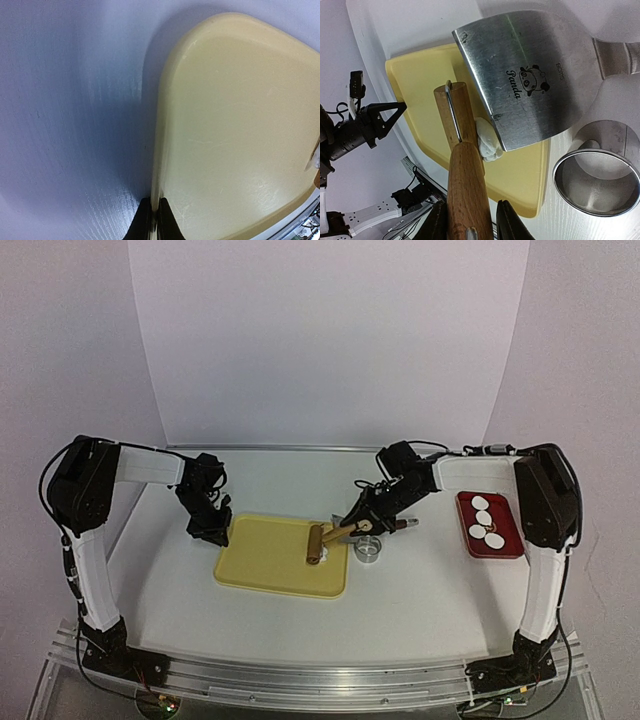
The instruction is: Roll out the dumpling wrappers from the dough
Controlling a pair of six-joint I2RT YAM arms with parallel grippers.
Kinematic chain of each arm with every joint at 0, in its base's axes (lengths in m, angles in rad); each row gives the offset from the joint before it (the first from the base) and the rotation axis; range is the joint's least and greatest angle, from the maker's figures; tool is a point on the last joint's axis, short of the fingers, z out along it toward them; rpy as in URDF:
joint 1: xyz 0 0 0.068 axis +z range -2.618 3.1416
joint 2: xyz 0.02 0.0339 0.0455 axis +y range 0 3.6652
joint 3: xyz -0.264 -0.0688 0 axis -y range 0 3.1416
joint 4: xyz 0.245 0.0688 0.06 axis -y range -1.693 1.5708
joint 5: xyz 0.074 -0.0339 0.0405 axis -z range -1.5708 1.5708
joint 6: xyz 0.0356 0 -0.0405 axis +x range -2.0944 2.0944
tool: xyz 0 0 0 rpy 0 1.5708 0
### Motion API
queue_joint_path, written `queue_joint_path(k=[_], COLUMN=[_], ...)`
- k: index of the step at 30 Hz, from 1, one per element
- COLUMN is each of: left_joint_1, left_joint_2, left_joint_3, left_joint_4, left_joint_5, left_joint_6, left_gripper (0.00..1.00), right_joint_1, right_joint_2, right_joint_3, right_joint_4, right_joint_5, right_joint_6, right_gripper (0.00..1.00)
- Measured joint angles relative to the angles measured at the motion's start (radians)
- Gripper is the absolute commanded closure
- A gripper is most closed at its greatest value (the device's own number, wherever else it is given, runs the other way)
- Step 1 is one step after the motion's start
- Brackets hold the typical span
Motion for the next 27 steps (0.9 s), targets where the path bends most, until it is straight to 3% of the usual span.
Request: queue_joint_path(k=[27], left_joint_1=[0.005], left_joint_2=[0.019], left_joint_3=[0.026], left_joint_4=[-0.012], left_joint_5=[0.014], left_joint_6=[0.003], left_gripper=[1.00], right_joint_1=[-0.044], right_joint_2=[-0.040], right_joint_3=[-0.087], right_joint_4=[0.035], right_joint_5=[-0.017], right_joint_6=[-0.061], right_gripper=[1.00])
